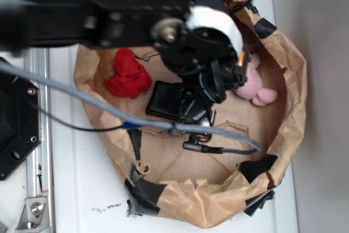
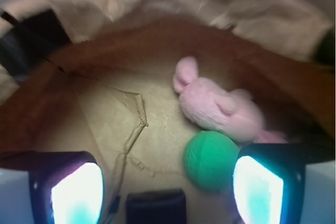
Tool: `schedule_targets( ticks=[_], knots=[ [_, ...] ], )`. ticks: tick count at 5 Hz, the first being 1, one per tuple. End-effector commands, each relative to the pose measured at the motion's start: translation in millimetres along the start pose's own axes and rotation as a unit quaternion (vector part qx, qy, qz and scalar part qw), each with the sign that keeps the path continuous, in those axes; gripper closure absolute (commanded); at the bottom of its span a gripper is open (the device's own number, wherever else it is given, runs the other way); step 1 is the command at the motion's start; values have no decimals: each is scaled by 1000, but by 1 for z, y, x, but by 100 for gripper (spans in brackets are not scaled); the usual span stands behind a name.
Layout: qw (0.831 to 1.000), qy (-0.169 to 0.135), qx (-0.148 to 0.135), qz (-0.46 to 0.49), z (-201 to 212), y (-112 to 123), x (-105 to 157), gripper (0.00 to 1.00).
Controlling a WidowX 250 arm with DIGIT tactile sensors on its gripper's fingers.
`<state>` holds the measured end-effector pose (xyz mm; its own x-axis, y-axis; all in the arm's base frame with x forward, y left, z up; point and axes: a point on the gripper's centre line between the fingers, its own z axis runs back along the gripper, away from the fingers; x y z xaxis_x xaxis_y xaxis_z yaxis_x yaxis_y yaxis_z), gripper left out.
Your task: Grab the pink bunny.
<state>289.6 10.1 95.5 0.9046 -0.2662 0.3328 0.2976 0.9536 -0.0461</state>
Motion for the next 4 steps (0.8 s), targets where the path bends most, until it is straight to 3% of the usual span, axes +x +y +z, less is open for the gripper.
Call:
schedule_targets(
  ticks=[1, 2, 3, 4],
  knots=[
    [992, -31, 80, -91, -28, 19, 37, 0],
    [986, -26, 104, -131, -38, 19, 39, 0],
    [985, -18, 109, -135, -62, 20, 35, 0],
    [989, -10, 110, -102, -64, 23, 37, 100]
  ],
)
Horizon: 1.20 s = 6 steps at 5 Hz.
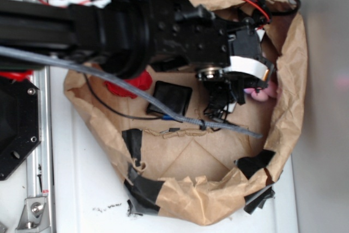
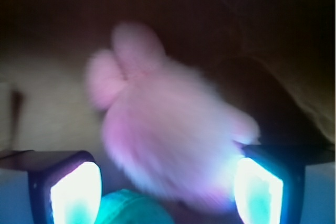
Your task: Grab the pink bunny.
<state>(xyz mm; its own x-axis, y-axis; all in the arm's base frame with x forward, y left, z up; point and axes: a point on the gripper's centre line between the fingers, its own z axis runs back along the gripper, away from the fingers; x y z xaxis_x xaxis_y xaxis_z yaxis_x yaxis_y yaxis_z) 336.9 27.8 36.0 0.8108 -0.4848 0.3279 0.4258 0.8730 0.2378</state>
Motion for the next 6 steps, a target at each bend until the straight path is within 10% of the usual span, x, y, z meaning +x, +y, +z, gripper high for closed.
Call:
schedule_targets(
  ticks=[1, 3, 5, 6],
  knots=[
    [998, 30, 14, 54, 15, -13, 10, 100],
    [991, 14, -4, 130, 126, -31, 20, 100],
    [981, 102, -41, 162, 185, -58, 48, 100],
    [952, 63, -49, 296, 183, -52, 42, 100]
  ],
)
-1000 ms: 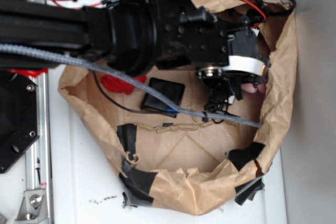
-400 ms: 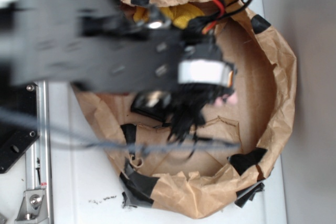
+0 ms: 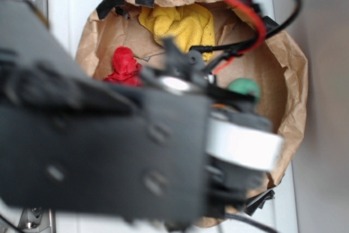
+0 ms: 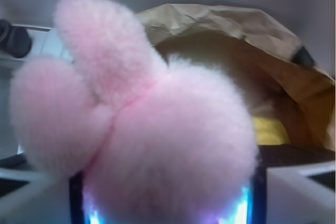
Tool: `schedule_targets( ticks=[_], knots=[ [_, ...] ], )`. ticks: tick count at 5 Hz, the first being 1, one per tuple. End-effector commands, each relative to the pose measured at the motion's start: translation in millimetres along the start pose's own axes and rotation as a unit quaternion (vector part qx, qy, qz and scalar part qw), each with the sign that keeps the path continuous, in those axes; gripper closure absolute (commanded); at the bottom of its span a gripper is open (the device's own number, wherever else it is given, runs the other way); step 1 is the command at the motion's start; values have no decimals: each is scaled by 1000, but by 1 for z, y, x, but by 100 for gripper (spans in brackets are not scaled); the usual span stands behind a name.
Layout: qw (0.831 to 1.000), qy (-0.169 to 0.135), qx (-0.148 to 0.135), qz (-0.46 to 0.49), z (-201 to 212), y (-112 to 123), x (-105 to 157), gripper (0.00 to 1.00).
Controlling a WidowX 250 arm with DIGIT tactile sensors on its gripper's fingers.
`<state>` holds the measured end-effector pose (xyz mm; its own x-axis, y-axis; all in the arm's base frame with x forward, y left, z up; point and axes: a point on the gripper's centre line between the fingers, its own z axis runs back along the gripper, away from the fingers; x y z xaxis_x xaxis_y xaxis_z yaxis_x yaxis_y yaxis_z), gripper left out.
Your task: Grab the pink bunny.
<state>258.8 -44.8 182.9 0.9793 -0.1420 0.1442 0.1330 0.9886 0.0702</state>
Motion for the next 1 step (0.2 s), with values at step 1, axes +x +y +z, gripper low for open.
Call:
schedule_targets(
  ticks=[1],
  knots=[
    [977, -36, -14, 210, 13, 14, 26, 100]
  ],
)
